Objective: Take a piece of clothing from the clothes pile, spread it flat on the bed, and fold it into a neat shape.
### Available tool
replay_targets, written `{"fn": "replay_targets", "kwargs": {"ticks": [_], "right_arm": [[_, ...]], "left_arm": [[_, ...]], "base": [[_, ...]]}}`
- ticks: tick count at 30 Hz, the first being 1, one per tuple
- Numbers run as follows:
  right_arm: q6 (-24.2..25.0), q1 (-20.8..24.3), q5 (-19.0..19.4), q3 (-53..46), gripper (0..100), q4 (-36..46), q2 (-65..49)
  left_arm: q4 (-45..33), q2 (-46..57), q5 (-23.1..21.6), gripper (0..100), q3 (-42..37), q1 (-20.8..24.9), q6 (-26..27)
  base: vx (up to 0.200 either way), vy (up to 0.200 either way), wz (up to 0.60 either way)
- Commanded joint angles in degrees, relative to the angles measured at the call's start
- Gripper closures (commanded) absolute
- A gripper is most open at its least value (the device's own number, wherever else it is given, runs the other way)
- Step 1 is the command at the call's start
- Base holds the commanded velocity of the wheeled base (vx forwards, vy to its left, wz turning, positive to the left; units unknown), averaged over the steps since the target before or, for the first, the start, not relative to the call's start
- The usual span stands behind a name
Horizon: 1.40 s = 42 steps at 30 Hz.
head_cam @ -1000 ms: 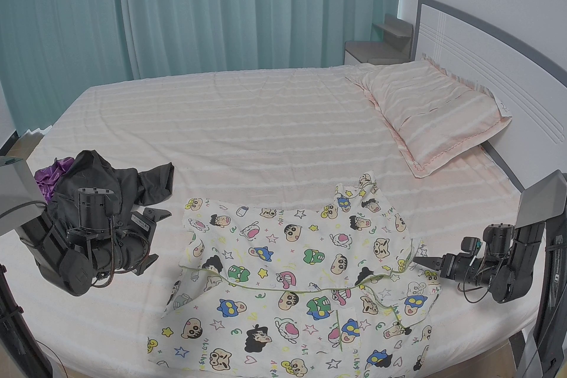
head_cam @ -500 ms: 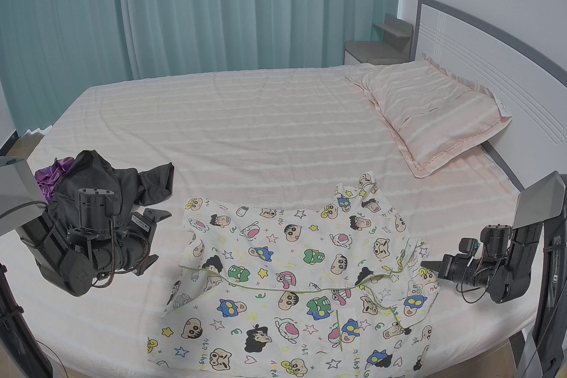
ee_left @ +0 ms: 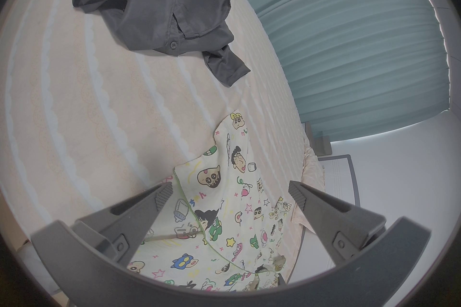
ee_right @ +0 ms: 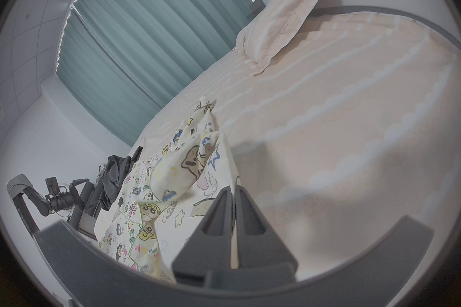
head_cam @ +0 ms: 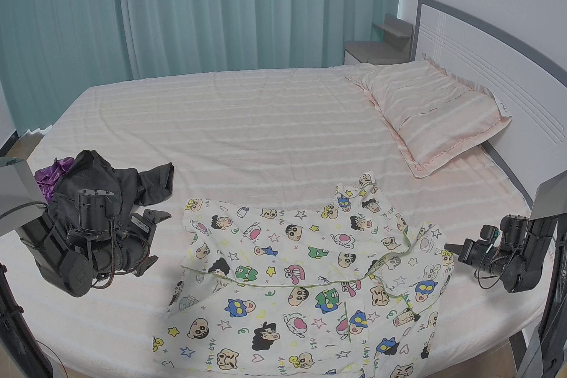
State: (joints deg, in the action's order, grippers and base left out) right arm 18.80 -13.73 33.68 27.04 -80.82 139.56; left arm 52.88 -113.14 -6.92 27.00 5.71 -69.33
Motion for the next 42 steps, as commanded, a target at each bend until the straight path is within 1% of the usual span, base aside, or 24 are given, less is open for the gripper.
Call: {"fn": "replay_targets", "kwargs": {"ticks": [1, 5, 12, 16, 17, 26, 31, 35, 39, 42], "right_arm": [[0.0, -1.1, 0.0, 0.6, 100, 0.0, -0.3], [0.0, -1.9, 0.0, 1.0, 100, 0.6, -0.1], [-0.2, -3.2, 0.0, 3.1, 100, 4.5, 0.0], [-0.2, -3.3, 0.0, 3.5, 100, 4.8, 0.4], [-0.3, -3.3, 0.0, 3.5, 0, 4.9, 0.5], [-0.3, -3.4, 0.0, 3.5, 0, 4.9, 0.0], [-0.3, -3.2, -0.1, 2.8, 0, 4.7, -2.4], [-0.1, -2.7, -0.2, 1.3, 0, 4.3, -4.1], [0.1, -0.7, -0.1, -1.0, 0, 4.2, -7.0], [0.2, -0.2, -0.1, -1.5, 0, 4.0, -7.4]], "left_arm": [[0.0, -0.2, 0.0, 0, 0.0, 0.0, 0.0], [0.0, -0.3, -0.1, 0, 0.0, -0.1, 0.0], [0.0, -0.6, 0.0, 0, 0.1, -0.1, 0.1], [0.0, -0.7, -0.1, 0, 0.1, -0.1, 0.0], [0.0, -0.7, 0.0, 0, 0.1, -0.1, 0.0], [0.0, -1.1, -0.2, 0, 0.0, -0.1, 0.1], [0.2, -0.8, -1.5, 0, -1.7, 0.4, 0.4], [0.2, -0.9, -2.3, 0, -2.0, 1.1, 0.4], [0.2, -1.1, -2.6, 0, -2.2, 1.5, 0.2], [0.2, -1.3, -2.9, 0, -2.2, 1.8, 0.1]], "base": [[0.000, 0.000, 0.00], [0.000, 0.000, 0.00], [0.000, 0.000, 0.00], [0.000, 0.000, 0.00], [0.000, 0.000, 0.00], [0.000, 0.000, 0.00], [0.000, 0.000, 0.00], [0.000, 0.000, 0.00], [0.000, 0.000, 0.00], [0.000, 0.000, 0.00]]}}
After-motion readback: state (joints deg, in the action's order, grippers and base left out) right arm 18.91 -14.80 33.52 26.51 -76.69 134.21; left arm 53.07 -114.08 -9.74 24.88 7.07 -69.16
